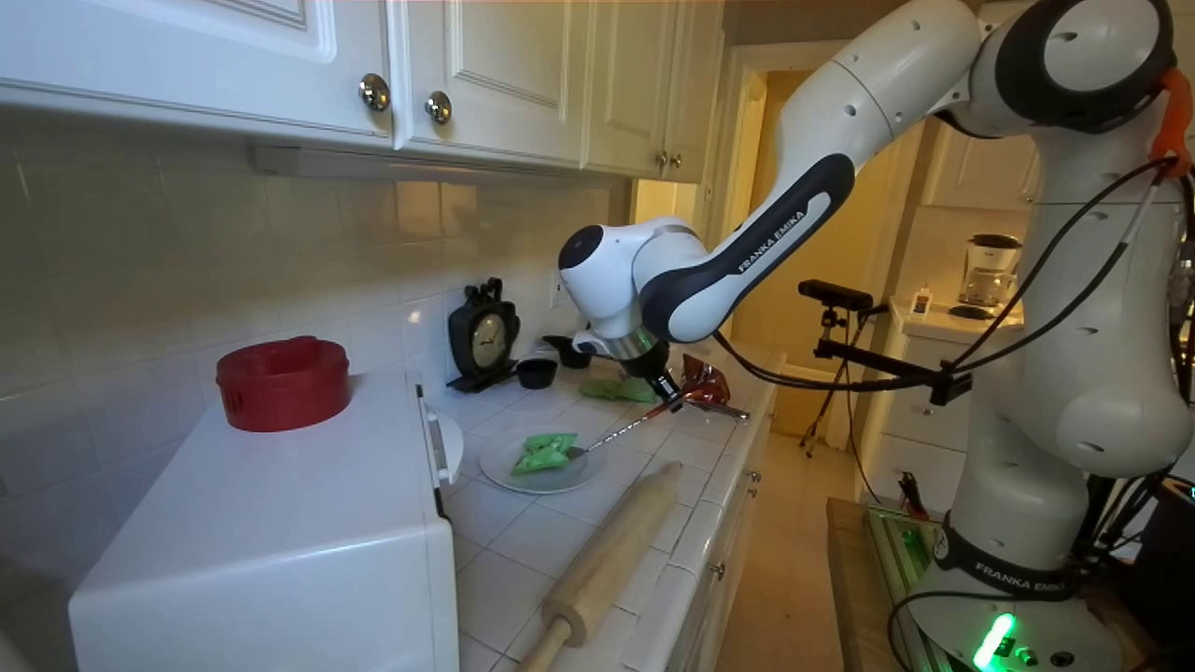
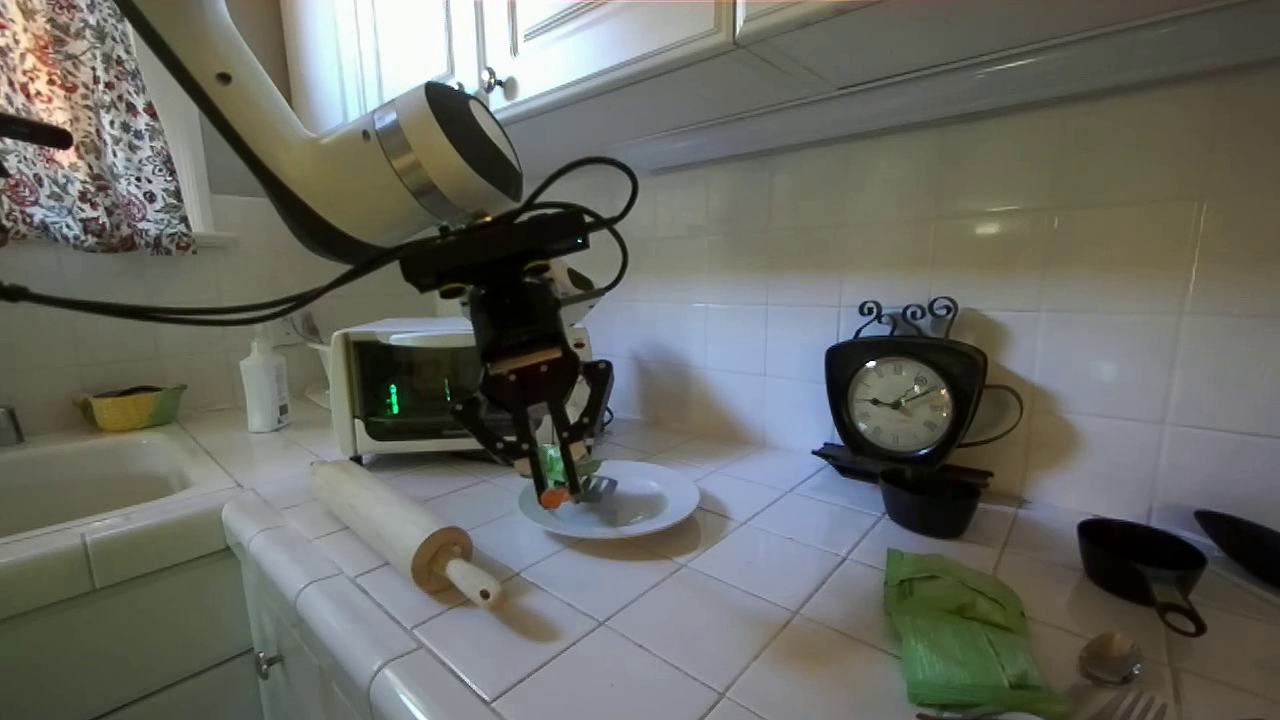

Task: Use the spatula to lift the green sachet then put it back on the plate

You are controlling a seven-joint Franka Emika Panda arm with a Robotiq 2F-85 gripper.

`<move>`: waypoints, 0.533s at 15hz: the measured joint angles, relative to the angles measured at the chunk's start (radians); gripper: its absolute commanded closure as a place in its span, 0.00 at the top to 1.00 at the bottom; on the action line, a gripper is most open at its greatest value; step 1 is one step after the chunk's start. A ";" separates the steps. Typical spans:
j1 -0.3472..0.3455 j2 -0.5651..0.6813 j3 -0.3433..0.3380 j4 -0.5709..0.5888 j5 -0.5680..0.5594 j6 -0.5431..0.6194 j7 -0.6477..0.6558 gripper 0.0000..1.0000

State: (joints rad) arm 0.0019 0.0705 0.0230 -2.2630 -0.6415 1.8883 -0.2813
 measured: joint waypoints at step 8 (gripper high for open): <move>-0.013 -0.056 -0.016 -0.012 0.031 0.000 -0.049 0.05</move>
State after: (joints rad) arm -0.0109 0.0145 0.0067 -2.2752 -0.6105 1.8883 -0.3305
